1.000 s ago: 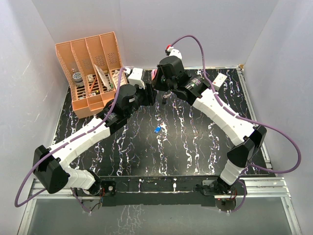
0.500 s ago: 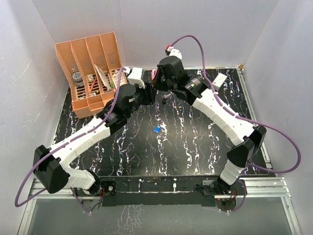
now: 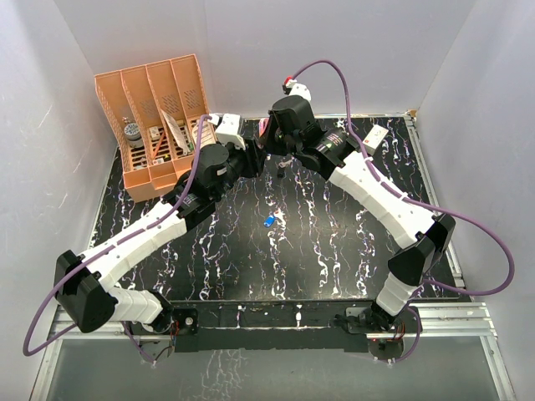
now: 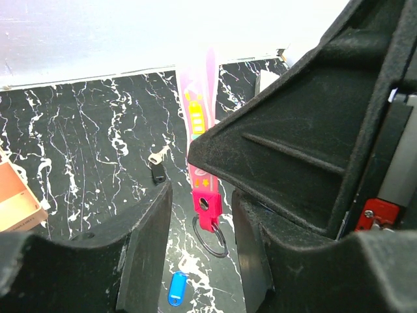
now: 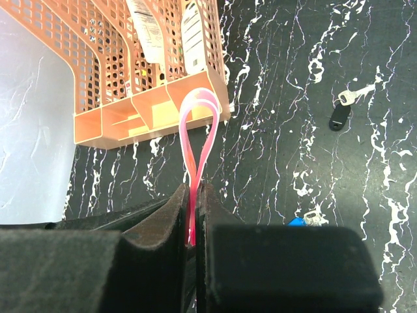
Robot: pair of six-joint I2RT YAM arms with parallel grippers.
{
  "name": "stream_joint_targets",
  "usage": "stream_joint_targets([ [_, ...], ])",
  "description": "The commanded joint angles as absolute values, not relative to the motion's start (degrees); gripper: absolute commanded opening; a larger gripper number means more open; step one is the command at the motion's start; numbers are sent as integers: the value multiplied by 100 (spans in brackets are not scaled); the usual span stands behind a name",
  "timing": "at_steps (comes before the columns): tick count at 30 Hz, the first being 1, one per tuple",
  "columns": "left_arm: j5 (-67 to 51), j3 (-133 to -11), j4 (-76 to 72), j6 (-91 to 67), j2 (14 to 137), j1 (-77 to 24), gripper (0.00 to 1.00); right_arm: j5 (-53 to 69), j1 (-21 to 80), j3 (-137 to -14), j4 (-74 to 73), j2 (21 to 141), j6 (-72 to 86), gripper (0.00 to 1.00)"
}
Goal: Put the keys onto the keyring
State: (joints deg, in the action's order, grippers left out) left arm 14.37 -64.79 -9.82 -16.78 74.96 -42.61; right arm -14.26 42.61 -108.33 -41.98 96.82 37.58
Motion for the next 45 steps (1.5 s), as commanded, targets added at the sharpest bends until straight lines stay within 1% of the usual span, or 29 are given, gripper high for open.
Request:
stream_joint_targets([
  [1, 1415, -6512, -1165, -1742, 7336, -4298, 40, -1467, 4311, -11057, -3986, 9583, 3757, 0],
  [21, 1299, -6645, -958, -1819, 7589, -4298, 39, -1441, 4317, -11052, -3955, 9580, 3767, 0],
  [29, 1386, -6641, -997, -1819, 7520, -4299, 32, -1439, 4333, -11042, -3954, 9577, 3762, 0],
  [36, 1396, -6657, -984, -1821, 7495, -4298, 23, -1450, 4326, -11020, -3955, 9562, 3766, 0],
  [39, 1391, -6662, -984, -1820, 7475, -4300, 20, -1459, 4332, -10991, -3955, 9563, 3770, 0],
  [41, 1396, -6675, -977, -1813, 7469, -4298, 20, -1467, 4333, -10978, -3957, 9566, 3763, 0],
  [45, 1392, -6671, -961, -1813, 7424, -4298, 29, -1521, 4331, -10961, -3964, 9574, 3751, 0],
])
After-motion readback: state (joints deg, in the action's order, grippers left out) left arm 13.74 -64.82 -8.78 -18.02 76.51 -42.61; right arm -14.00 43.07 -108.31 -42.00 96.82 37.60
